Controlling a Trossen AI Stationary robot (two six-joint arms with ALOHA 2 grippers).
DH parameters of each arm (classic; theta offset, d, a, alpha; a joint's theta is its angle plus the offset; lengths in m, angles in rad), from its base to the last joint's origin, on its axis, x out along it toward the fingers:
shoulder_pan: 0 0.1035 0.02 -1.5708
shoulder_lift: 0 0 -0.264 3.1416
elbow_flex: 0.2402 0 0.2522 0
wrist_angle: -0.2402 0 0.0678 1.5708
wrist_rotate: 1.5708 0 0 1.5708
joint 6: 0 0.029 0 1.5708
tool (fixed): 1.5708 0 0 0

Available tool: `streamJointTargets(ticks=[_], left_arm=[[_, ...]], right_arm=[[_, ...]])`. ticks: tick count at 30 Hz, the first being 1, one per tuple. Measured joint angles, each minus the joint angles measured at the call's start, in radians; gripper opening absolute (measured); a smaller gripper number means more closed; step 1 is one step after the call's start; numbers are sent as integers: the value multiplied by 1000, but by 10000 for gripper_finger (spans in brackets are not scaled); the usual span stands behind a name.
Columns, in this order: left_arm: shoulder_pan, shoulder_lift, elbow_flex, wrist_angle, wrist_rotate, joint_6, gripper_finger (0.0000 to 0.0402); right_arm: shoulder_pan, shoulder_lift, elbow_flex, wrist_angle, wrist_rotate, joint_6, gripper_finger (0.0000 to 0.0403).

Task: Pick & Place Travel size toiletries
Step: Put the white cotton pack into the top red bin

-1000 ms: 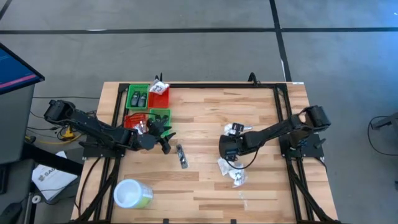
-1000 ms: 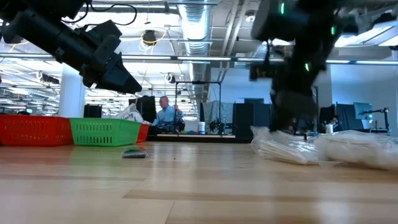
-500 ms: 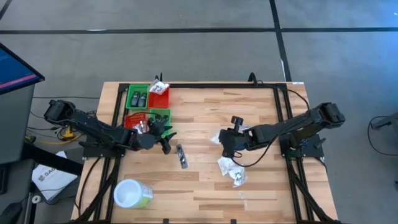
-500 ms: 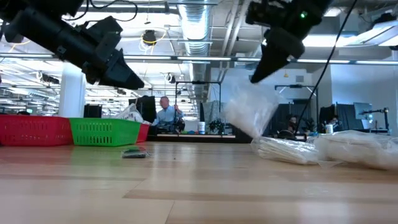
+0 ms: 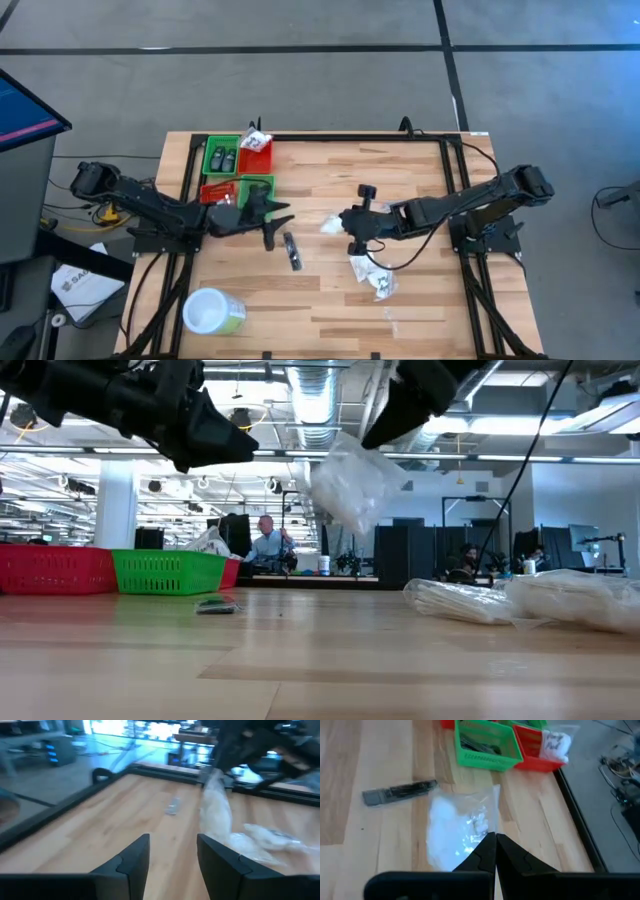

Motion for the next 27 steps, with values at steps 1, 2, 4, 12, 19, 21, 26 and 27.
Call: streamJointTargets(ticks=[1, 2, 4, 12, 19, 21, 26, 27], left_arm=[[8, 3, 0, 9, 38, -2, 154], [16, 13, 0, 28, 72, -4, 154], [25, 30, 0, 55, 120, -5, 157], [56, 159, 73, 143, 198, 0, 186], [81, 286, 180, 151, 289, 21, 210], [81, 310, 199, 148, 289, 27, 216], [85, 327, 218, 154, 289, 26, 227], [88, 328, 218, 151, 289, 26, 227]], right_arm=[[0, 0, 0, 9, -6, -8, 0], [0, 0, 0, 20, -15, -11, 0], [0, 0, 0, 45, -24, -22, 0], [0, 0, 0, 89, -45, -54, 0], [0, 0, 0, 84, -45, -54, 0], [0, 0, 0, 75, -45, -53, 0], [0, 0, 0, 75, -47, -53, 0], [0, 0, 0, 74, -48, -54, 0]])
